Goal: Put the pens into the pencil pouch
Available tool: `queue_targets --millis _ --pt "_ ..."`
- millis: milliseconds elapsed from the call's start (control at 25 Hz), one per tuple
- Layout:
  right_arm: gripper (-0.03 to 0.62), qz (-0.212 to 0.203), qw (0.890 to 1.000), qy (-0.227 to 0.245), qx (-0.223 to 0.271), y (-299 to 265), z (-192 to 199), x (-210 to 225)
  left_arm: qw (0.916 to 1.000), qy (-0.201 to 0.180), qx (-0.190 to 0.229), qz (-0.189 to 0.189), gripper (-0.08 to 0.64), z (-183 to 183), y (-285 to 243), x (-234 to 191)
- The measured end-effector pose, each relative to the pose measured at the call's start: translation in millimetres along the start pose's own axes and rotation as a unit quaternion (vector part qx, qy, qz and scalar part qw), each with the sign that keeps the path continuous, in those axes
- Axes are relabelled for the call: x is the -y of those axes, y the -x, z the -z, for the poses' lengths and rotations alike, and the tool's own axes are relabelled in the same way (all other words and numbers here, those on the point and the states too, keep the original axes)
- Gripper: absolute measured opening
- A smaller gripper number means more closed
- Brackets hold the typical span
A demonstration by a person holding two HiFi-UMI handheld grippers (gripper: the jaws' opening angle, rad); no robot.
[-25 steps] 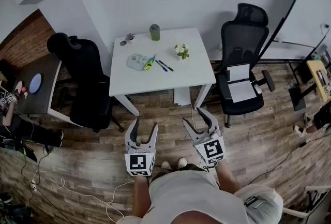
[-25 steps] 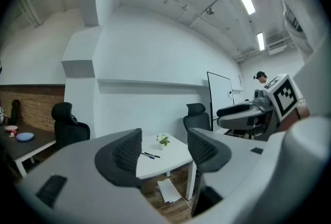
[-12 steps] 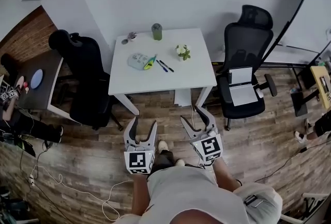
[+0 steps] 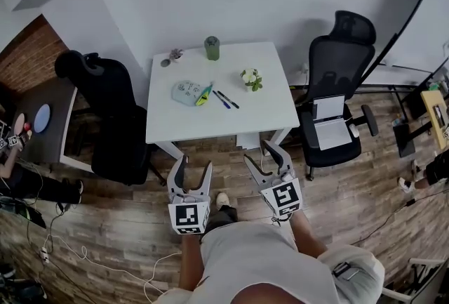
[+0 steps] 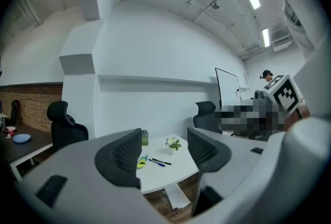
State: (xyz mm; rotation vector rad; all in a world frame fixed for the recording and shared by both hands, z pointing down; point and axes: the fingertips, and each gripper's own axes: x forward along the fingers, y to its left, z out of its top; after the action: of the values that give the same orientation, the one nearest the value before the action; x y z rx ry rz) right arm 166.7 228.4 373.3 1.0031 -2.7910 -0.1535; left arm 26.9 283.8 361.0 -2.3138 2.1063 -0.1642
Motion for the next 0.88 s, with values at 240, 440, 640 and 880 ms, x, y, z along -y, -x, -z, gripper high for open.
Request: queue_targets --millis 240,440,640,880 --pt "0.245 0.015 1.0 0.004 -0.014 -52 -2 5 0.9998 -0.002 0.0 0.02 0.272 4 -37 -43" --pt "0.245 0.028 0.999 0.01 -0.018 -90 -6 9 0.9995 -0.002 0.007 0.032 0.272 5 -67 -77" --pt "0.245 0.046 0.999 0.014 -0.021 -123 -11 16 0.9986 0.002 0.014 0.05 0.272 6 -92 -101" --pt "0.244 0.053 0.998 0.014 -0.034 -150 -6 25 0.9979 0.01 0.014 0.063 0.273 11 -120 -116"
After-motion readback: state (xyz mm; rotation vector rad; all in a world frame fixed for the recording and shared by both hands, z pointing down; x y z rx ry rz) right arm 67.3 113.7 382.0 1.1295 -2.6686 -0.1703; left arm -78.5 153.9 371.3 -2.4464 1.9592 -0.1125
